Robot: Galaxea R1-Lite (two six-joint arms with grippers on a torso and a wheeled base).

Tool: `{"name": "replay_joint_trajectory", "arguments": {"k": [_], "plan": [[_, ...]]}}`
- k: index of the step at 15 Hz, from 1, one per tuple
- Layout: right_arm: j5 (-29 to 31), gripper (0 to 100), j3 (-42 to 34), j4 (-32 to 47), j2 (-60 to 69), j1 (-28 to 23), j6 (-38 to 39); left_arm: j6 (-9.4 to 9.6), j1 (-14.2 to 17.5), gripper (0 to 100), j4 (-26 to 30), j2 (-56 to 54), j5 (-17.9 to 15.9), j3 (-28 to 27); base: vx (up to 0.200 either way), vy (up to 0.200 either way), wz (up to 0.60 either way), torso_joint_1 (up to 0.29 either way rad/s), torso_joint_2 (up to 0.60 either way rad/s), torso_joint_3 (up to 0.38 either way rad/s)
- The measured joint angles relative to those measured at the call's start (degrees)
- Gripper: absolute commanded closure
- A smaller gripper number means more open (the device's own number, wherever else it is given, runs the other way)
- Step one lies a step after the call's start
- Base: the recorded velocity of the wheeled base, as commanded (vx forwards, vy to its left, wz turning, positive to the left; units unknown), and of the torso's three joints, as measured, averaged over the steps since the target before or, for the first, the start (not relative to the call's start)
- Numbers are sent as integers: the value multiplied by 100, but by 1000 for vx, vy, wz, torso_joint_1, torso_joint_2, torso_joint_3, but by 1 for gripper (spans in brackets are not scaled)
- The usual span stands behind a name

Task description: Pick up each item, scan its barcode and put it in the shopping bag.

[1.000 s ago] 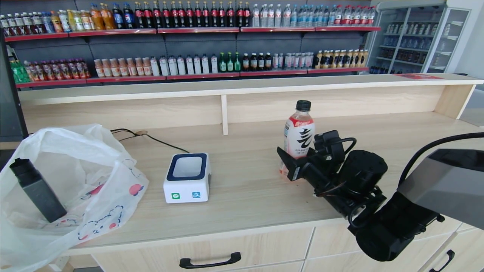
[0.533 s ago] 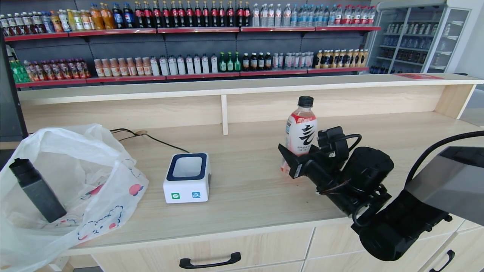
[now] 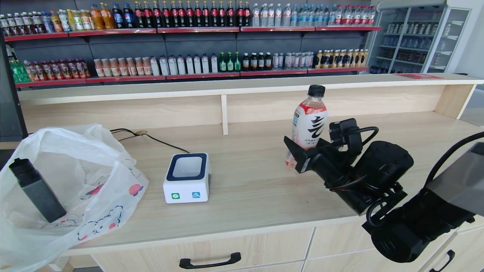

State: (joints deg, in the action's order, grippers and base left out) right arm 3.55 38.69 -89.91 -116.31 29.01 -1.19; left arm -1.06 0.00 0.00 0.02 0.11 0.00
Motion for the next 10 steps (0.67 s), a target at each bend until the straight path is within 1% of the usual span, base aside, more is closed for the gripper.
{"name": "replay_joint_trajectory", "arguments": {"k": [4, 10], "plan": [[4, 100, -444, -4, 523, 105, -2, -9, 0, 0, 0, 0, 2, 0, 0, 0, 0, 0, 0, 0], [4, 100, -1508, -4, 1708, 601, -9, -39, 10, 0, 7, 0, 5, -5, 0, 0, 0, 0, 0, 0]]}}
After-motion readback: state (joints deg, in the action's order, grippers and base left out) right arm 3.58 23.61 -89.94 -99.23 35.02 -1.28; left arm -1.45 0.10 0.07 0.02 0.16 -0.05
